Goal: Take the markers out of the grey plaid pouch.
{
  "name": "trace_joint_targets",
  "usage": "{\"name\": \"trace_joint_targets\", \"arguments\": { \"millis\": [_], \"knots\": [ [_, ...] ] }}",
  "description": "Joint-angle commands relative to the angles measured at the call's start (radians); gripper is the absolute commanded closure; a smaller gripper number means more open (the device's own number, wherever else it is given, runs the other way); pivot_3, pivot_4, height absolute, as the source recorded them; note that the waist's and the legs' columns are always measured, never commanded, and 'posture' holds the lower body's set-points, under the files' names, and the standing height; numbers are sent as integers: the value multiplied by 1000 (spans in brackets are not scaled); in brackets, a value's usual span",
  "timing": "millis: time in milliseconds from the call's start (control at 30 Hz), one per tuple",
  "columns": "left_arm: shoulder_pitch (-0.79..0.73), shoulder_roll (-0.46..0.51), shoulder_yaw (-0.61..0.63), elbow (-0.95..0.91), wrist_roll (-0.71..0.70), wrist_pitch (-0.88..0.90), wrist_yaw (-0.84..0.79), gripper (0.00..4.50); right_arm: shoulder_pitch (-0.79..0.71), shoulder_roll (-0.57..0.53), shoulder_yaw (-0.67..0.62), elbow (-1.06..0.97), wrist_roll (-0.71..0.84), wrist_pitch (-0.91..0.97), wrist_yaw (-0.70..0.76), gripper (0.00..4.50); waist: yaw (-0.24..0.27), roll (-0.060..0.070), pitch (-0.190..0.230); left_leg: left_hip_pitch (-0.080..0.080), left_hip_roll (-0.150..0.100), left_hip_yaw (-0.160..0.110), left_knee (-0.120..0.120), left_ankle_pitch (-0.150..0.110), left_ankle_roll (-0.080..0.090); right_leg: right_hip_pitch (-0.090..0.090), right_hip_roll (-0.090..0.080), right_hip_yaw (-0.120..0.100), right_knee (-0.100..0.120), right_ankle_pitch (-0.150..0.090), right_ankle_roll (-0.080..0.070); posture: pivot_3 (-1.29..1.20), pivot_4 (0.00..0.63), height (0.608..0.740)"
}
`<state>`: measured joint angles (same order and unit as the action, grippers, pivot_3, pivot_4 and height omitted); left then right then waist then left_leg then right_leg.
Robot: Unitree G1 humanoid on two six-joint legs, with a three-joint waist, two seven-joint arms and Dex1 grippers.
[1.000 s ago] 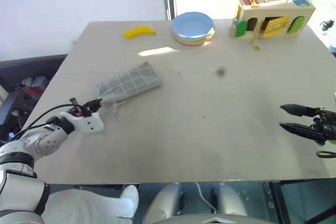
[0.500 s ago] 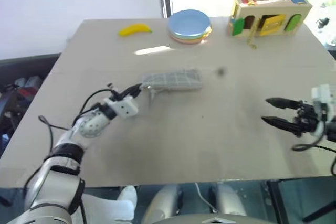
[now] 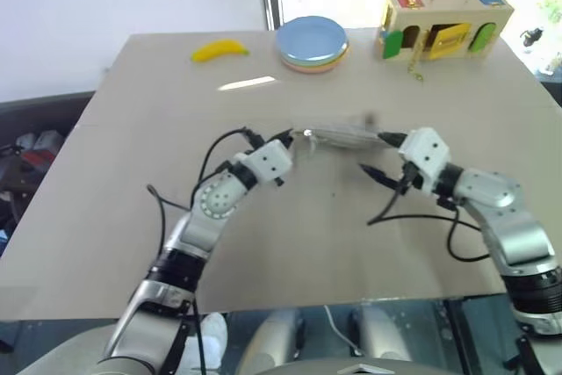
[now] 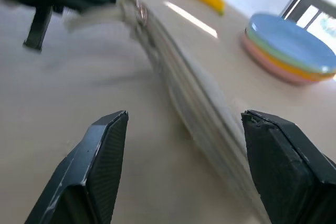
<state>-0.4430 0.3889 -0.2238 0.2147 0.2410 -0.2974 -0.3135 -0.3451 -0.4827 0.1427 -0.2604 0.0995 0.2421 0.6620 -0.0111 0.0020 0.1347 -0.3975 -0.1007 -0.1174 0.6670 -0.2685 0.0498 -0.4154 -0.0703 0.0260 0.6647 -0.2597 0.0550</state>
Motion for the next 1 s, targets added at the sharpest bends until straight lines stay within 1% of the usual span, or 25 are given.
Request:
{"name": "trace_joint_targets", "arguments": {
  "millis": [33, 200, 267, 433, 533, 600, 633, 700, 733, 800, 833, 867, 1000],
  "knots": [
    [-6, -19, -8, -50, 10, 19, -7, 4447, -28, 29, 38, -11, -59, -52, -43, 948, 0, 0, 0, 0, 0, 0, 0, 0, 0, 0, 0, 0, 0, 0, 0, 0, 150, 740],
    [-12, -41, -17, -60, 15, 20, -19, 4447, -92, 46, 109, 88, -190, -101, -88, 948, -1, 0, 0, 0, 0, 0, 0, 0, 0, 0, 0, -3, 0, 0, 0, 0, 150, 740],
    [-10, -41, -23, -67, 20, 8, -26, 4447, -122, 33, 127, 139, -252, -124, -104, 948, -1, 0, 0, 0, 0, 0, 0, 0, 0, 0, 0, -3, 0, 0, 0, 0, 150, 740],
    [2, -27, -43, -94, 39, -34, -51, 4447, -167, -17, 164, 235, -316, -179, -52, 948, -1, 0, 0, 0, -1, 0, 0, 0, 0, 0, 0, -4, -1, 0, 0, 0, 150, 740],
    [14, -22, -45, -106, 43, -49, -60, 4500, -179, -29, 178, 260, -313, -208, -8, 1797, -2, 0, 0, 0, 0, 0, 0, 0, 0, 0, 0, -4, -1, 0, 0, 0, 150, 740],
    [15, -17, -37, -104, 46, -57, -55, 4500, -180, -23, 176, 266, -311, -216, 4, 2840, -3, 0, 0, 0, 0, 0, 0, 0, 0, 0, 0, -3, 0, 0, 0, 0, 150, 740],
    [14, -15, -34, -102, 46, -62, -53, 4500, -181, -20, 173, 268, -313, -218, 5, 3189, -3, 0, 0, 0, 0, 0, 0, 0, 0, 0, 0, -3, 0, 0, 0, 0, 150, 740],
    [5, 7, -30, -107, 103, -79, -17, 4500, -179, -15, 170, 270, -316, -223, 7, 4174, -3, 0, 0, 0, 0, 0, 0, 0, 0, 0, 0, -3, 0, 0, 0, 0, 150, 740],
    [1, 15, -30, -108, 124, -89, -4, 3862, -179, -13, 169, 271, -317, -226, 7, 4486, -3, 0, 0, 0, 0, 0, 0, 0, 0, 0, 0, -3, 0, 0, 0, 0, 150, 740],
    [-7, 22, -31, -87, 120, -121, -2, 3521, -176, -13, 165, 275, -318, -234, 8, 4500, -2, 0, 0, 0, 0, 0, 0, 0, 0, 0, 0, -3, 0, 0, 0, 0, 150, 740],
    [-11, 20, -29, -72, 103, -134, -8, 2926, -175, -15, 162, 273, -316, -237, 12, 4500, -2, 0, 0, 0, 0, 0, 0, 0, 0, 0, 0, -3, 0, 0, 0, 0, 150, 740],
    [-17, 24, -30, -55, 93, -147, -17, 2572, -174, -19, 158, 269, -314, -242, 14, 4500, -1, 0, 0, 0, 0, 0, 0, 0, 0, 0, 0, -3, 0, 0, 0, 0, 150, 740],
    [-47, 46, -35, 30, 90, -241, -22, 2572, -174, -33, 147, 268, -303, -276, 31, 4500, -1, 0, 0, 0, 0, 0, 0, 0, 0, 0, 0, -3, 0, 0, 0, 0, 150, 740]
  ]
}}
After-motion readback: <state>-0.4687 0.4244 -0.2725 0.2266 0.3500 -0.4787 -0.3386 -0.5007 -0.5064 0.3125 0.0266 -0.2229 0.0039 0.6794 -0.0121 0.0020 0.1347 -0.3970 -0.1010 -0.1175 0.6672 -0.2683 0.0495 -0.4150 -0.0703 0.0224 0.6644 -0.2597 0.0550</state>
